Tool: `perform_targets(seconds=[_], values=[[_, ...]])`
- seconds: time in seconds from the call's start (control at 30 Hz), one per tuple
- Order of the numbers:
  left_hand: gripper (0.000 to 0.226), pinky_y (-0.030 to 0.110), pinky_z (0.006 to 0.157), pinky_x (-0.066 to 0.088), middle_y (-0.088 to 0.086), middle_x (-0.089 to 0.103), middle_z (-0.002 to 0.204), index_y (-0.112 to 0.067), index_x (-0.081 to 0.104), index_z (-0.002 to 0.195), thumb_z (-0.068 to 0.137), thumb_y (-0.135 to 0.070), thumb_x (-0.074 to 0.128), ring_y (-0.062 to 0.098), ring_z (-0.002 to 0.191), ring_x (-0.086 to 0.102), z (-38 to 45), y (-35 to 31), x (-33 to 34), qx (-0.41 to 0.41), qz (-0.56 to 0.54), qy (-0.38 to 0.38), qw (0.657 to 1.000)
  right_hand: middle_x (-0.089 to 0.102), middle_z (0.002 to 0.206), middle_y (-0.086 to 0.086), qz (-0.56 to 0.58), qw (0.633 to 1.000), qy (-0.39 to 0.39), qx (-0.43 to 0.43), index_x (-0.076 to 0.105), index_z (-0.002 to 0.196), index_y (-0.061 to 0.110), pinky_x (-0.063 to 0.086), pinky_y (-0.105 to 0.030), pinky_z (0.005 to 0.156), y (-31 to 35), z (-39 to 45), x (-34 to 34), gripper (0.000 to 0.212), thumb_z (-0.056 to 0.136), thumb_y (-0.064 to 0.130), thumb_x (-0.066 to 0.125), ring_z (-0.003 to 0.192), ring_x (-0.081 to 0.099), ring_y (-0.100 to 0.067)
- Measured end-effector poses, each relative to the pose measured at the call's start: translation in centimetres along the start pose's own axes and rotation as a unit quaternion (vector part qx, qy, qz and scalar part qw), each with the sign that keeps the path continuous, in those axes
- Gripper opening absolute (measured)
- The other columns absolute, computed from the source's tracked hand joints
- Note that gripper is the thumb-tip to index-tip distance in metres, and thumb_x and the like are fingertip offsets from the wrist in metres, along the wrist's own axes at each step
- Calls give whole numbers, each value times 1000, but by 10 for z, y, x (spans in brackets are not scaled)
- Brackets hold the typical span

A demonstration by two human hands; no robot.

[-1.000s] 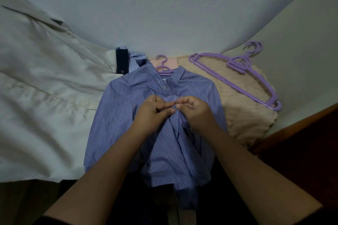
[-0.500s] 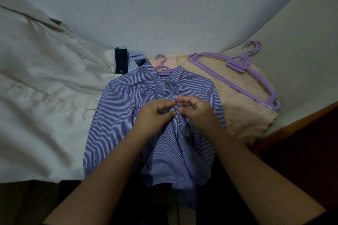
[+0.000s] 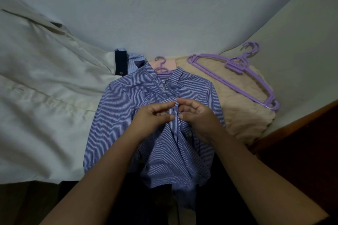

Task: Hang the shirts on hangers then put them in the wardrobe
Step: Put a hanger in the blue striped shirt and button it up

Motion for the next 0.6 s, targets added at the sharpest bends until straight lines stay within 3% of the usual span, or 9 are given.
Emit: perform_targets(seconds=[0.13, 0.23, 0.4, 0.5, 0.6], values=[[31, 14, 81, 51, -6, 71, 85, -26, 72, 96, 80, 0, 70, 2, 83, 65, 0, 3, 1, -13, -29, -9, 999, 65, 91, -4, 57, 998, -31, 21, 64, 102, 15, 52, -23, 81, -1, 1, -1, 30, 84, -8, 59, 85, 64, -12], [23, 14, 80, 52, -9, 74, 91, -22, 73, 94, 82, -3, 69, 2, 91, 66, 1, 2, 0, -7, -39, -25, 999, 66, 89, -8, 76, 996, -30, 31, 64, 101, 11, 53, -26, 75, -2, 1, -1, 28, 83, -9, 60, 82, 64, -18], [24, 12, 75, 51, -7, 71, 88, -17, 73, 87, 78, 6, 70, -1, 82, 68, 1, -5, -1, 29, -37, -64, 997, 63, 76, -4, 47, 997, -61, 9, 62, 93, 11, 43, -11, 48, 11, -1, 0, 25, 82, -12, 59, 57, 61, -3], [24, 12, 75, 52, -4, 71, 89, -15, 72, 88, 77, 6, 71, -1, 79, 67, 1, -8, 2, 33, -28, -61, 997, 65, 81, -6, 50, 992, -115, 0, 58, 88, 13, 46, -15, 54, 12, -1, -4, 23, 82, -9, 61, 62, 62, -8], [24, 12, 74, 51, -5, 71, 88, -15, 72, 89, 77, 6, 71, -1, 80, 68, 1, -8, 5, 31, -29, -57, 998, 62, 79, -10, 90, 986, -132, 39, 54, 87, 12, 47, -20, 49, 5, -3, -3, 21, 82, -7, 61, 55, 59, -10]])
Point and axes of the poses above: each hand's wrist, its own z-axis towards the middle knuckle, its own x-axis out of the palm, y = z × x, the point moved 6 cm from there along z, towards the middle knuckle
